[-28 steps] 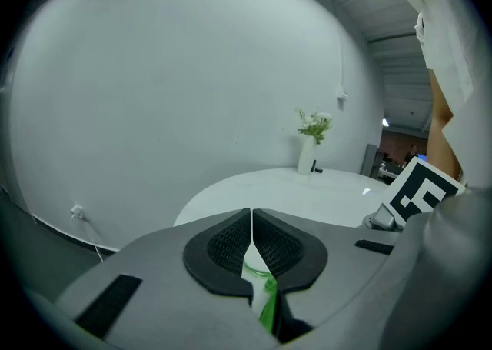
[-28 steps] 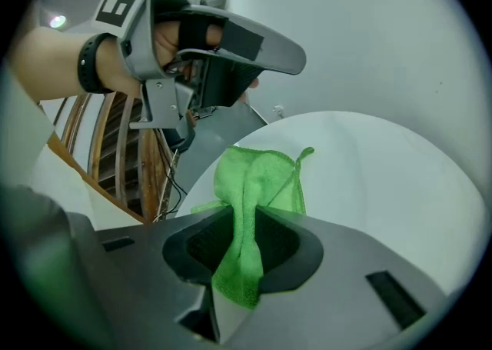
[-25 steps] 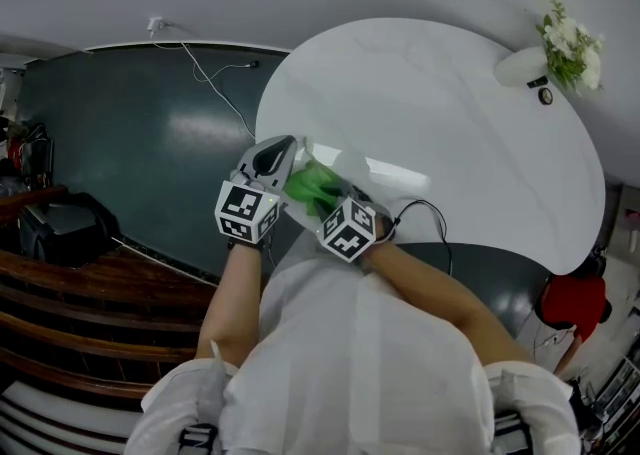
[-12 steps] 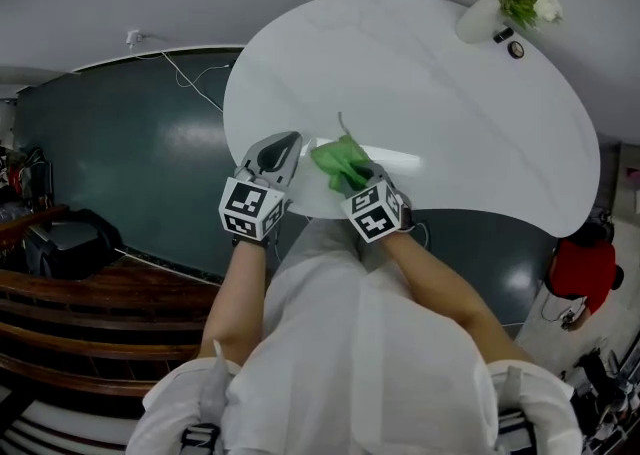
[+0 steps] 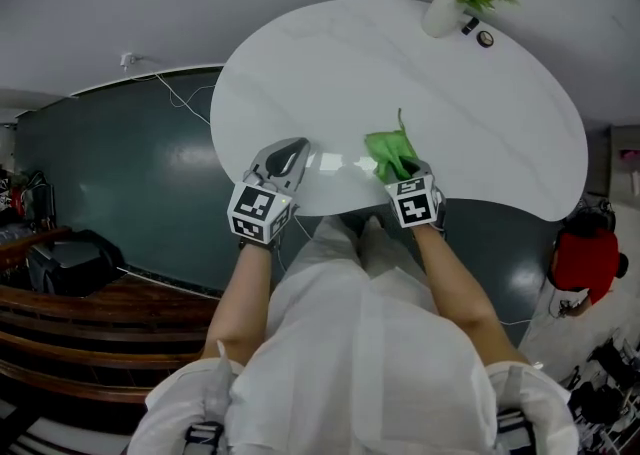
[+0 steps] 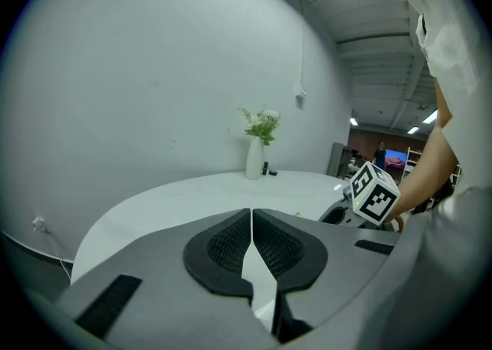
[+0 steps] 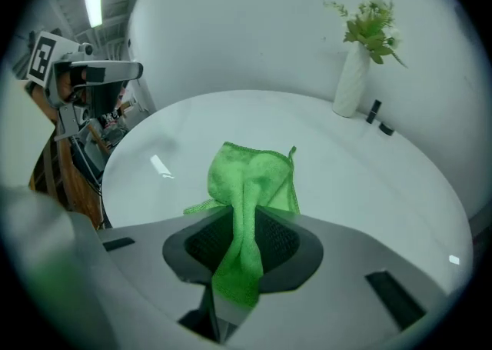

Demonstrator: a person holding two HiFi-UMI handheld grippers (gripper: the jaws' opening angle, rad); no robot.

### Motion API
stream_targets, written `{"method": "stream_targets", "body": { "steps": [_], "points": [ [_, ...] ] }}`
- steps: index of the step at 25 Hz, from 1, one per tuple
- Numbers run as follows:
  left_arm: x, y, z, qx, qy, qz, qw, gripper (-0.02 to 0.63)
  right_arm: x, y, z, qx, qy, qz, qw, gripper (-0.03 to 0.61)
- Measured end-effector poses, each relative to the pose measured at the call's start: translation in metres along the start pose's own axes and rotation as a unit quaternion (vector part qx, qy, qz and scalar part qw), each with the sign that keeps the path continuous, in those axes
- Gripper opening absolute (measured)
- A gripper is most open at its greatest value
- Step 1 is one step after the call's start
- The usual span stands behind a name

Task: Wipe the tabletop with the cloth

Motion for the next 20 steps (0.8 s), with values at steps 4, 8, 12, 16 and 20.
{"method": "stream_targets", "body": {
  "steps": [4, 8, 12, 16, 20],
  "points": [
    [0.009, -0.004, 0.002, 0.003, 0.002, 0.008, 1.0, 0.018, 0.036, 0.02, -0.01, -0.009, 0.041, 0.024, 0.999, 0.081],
    [0.017, -0.009, 0.004, 0.008, 0.001, 0.012, 0.9999, 0.018, 0.069, 0.039, -0.022, -0.018, 0.075, 0.058, 0.995, 0.081],
    [0.025, -0.015, 0.009, 0.014, -0.003, 0.011, 0.9998, 0.018, 0.099, 0.051, -0.044, 0.014, 0.084, 0.153, 0.985, 0.081],
    [0.036, -0.028, 0.012, 0.028, -0.004, 0.02, 0.9994, 0.018, 0.119, 0.047, -0.076, 0.102, 0.075, 0.241, 0.962, 0.081],
    [0.043, -0.046, 0.011, 0.048, -0.013, 0.024, 0.9985, 0.018, 0.134, 0.03, -0.113, 0.186, 0.067, 0.263, 0.944, 0.081]
  ]
}}
Point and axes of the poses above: the fingertips, and each gripper's own axes: z forward along the fingers, x to its right, y out of its underside, the point moved 8 cm from there along -z, backward along the fingers, and after that the axes turned 4 degrees about y, right-handed, at the moved point
